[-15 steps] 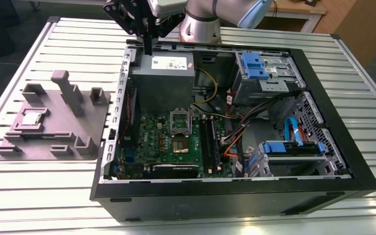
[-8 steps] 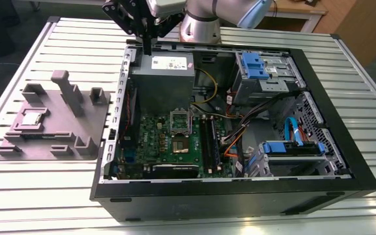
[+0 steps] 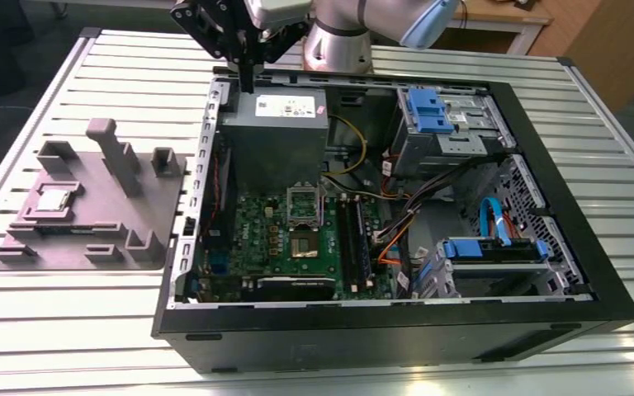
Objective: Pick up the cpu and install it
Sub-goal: 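Reach for the cpu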
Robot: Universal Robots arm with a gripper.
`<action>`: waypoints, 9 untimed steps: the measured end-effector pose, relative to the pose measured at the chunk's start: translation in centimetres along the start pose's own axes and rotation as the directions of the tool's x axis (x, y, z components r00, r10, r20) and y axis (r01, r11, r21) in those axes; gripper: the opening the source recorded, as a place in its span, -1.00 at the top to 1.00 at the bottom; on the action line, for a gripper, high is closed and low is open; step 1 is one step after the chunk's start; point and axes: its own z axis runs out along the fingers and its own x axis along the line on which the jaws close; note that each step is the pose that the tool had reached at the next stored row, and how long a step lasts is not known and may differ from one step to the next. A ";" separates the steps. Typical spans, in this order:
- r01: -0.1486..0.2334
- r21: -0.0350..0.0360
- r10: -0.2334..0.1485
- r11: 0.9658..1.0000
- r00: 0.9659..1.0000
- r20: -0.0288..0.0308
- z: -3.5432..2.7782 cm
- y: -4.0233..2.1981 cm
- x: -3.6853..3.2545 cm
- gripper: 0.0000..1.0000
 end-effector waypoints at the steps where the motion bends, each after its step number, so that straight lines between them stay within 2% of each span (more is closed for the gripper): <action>1: 0.000 0.000 0.000 1.000 1.000 0.000 0.00 0.00 0.02 0.80; 9: 0.000 0.000 0.000 1.000 1.000 0.000 0.00 -0.02 0.20 0.80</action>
